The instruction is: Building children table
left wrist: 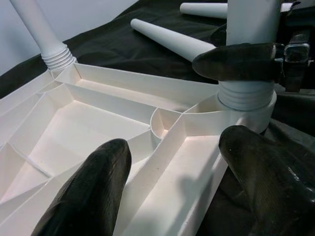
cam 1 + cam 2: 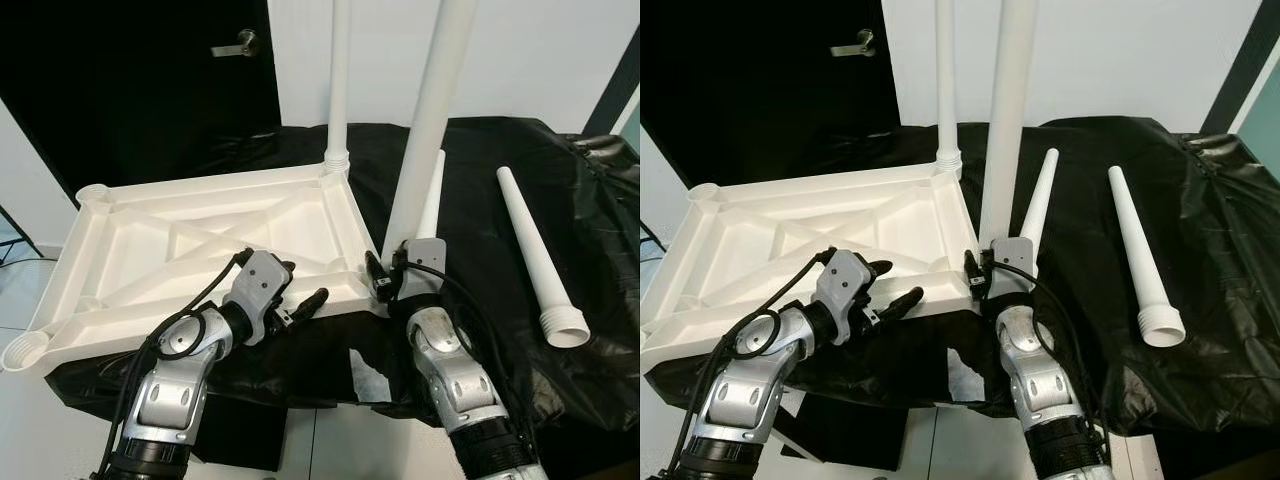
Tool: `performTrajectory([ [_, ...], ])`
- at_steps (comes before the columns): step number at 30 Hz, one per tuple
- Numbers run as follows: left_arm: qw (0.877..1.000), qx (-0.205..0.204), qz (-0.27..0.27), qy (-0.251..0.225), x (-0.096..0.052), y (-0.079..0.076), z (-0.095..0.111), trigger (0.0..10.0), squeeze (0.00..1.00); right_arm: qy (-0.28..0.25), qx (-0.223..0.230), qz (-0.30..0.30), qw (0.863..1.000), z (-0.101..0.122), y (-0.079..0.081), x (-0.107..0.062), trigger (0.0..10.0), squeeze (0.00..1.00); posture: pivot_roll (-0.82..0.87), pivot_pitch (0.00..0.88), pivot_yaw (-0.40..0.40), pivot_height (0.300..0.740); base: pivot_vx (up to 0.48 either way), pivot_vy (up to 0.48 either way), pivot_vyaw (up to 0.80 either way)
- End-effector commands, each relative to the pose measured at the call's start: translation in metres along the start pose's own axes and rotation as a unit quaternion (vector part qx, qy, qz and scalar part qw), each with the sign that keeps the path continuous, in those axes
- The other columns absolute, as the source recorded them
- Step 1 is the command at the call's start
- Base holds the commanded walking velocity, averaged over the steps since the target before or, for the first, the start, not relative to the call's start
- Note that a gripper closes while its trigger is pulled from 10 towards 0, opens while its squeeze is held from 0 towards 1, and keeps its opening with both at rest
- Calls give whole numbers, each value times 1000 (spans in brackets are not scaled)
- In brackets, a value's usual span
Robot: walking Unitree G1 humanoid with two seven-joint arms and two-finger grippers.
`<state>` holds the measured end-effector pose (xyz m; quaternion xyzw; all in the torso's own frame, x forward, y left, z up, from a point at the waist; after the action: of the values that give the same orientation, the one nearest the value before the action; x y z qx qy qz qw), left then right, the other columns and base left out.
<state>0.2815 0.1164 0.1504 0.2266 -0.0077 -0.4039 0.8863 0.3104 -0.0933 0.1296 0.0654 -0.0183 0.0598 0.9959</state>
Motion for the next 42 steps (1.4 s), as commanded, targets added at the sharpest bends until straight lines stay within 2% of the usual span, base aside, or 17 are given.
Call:
performTrajectory([
  [1, 999, 4, 34, 9, 2, 5, -3, 10000, 0, 21, -1, -11, 1000, -10, -4, -5, 10000, 0, -41, 0, 44, 740, 0, 0, 0],
  [5, 999, 7, 34, 10, 2, 7, -4, 10000, 0, 8, -8, 7, 1000, -6, -2, -7, 10000, 0, -38, 0, 42, 740, 0, 0, 0],
  [6, 999, 9, 35, 11, 1, 9, -4, 10000, 0, 4, -6, 10, 1000, -4, -4, -9, 10000, 922, -36, 0, 40, 740, 0, 0, 0],
  [9, 999, 10, 36, 12, 1, 10, -4, 10000, 0, 1, -5, 12, 1000, -3, -6, -11, 10000, 922, -35, 0, 39, 740, 0, 0, 0],
  [10, 999, 14, 39, 15, -1, 11, -5, 10000, 0, -4, -4, 21, 1000, -2, -7, -14, 10000, 1000, -35, 0, 39, 740, 0, 0, 0],
  [12, 999, 14, 39, 15, -1, 11, -5, 10000, 0, -4, -4, 21, 1000, -2, -7, -14, 10000, 1000, -35, 0, 39, 740, 0, 0, 0],
  [19, 998, 25, 49, 43, -15, 22, -14, 10000, 0, -22, -5, 45, 999, 5, -18, -32, 10000, 1000, -17, 0, 23, 740, 0, 0, 0],
  [20, 997, 29, 43, 50, -18, 22, -16, 10000, 0, -21, -6, 46, 999, 5, -20, -34, 10000, 698, -17, 0, 23, 740, 0, 0, 0],
  [21, 997, 36, 34, 56, -21, 22, -18, 10000, 0, -20, -9, 47, 999, 4, -21, -36, 10000, 0, -18, 0, 24, 740, 0, 0, 0],
  [24, 998, 32, 20, 59, -25, 22, -20, 10000, 0, -18, -11, 48, 999, 4, -23, -37, 10000, 0, -18, 0, 25, 740, 0, 0, 0],
  [26, 998, 24, -16, 60, -34, 18, -21, 10000, 0, -15, -14, 48, 999, 3, -26, -40, 10000, 0, -19, 0, 27, 740, 0, 0, 0],
  [31, 995, 25, -54, 75, -41, 12, -29, 10000, 0, -12, -16, 51, 998, 2, -28, -43, 10000, 0, -19, 0, 27, 740, 0, 0, 0],
  [37, 993, 24, -70, 89, -43, 8, -36, 10000, 0, -10, -15, 51, 999, 1, -27, -45, 10000, 0, -25, 0, 30, 740, 0, 0, 0],
  [42, 992, 23, -57, 110, -41, 9, -44, 10000, 0, -9, -13, 50, 999, 1, -27, -45, 10000, 0, -27, 0, 31, 740, 0, 0, 0],
])
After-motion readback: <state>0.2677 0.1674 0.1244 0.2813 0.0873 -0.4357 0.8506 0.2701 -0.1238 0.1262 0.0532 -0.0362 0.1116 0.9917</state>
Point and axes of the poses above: a point about 5 cm out from each wrist's last joint towards the gripper, its own x axis pointing out of the wrist towards the gripper, its own z axis along the axis of the wrist's last joint, y = z × x, the point moved 1 cm from there along x, pointing out of the wrist towards the gripper, and after that the axes turned 9 degrees about x, right-handed, at the moved point
